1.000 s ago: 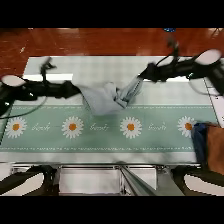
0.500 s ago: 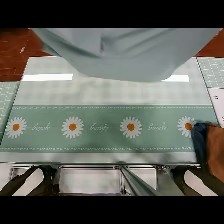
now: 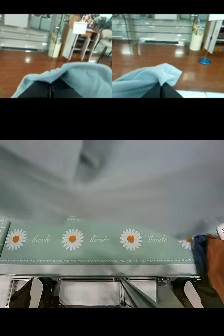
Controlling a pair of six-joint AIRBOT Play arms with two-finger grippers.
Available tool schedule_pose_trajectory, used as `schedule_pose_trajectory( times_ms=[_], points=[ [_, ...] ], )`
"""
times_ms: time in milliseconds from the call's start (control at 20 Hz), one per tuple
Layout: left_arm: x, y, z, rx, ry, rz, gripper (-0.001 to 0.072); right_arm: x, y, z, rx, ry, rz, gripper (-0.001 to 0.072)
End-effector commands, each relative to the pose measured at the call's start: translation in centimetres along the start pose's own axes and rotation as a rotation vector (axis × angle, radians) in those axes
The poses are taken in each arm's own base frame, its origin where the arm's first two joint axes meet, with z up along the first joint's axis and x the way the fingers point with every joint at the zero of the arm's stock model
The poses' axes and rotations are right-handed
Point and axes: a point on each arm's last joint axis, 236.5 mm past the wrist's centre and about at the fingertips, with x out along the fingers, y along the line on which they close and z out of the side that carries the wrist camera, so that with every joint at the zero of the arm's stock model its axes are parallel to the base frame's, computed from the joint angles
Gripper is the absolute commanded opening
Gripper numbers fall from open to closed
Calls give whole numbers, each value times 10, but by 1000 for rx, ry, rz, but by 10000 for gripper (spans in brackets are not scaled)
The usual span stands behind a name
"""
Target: Fold the shirts.
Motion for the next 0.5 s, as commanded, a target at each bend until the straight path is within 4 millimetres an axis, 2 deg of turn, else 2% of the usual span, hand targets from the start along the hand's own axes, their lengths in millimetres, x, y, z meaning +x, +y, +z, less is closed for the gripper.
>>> schedule_pose_trajectory(
  times_ms=[0, 100, 200, 350, 450],
  points=[
    [-20, 0, -32, 116, 119, 97, 28, -8, -8, -22, 15, 54, -48, 18],
    [-14, 14, -65, 62, 219, 92, 28, 17, -11, -49, 57, 137, -17, 18],
    [0, 28, -114, -49, 326, 50, 29, 51, -12, -89, 106, 250, 38, 18],
    [24, 61, -211, -263, 498, 34, 28, 111, -14, -162, 189, 442, 137, 18],
    [41, 82, -289, -413, 617, 46, 28, 152, -17, -210, 260, 546, 199, 18]
  ],
)
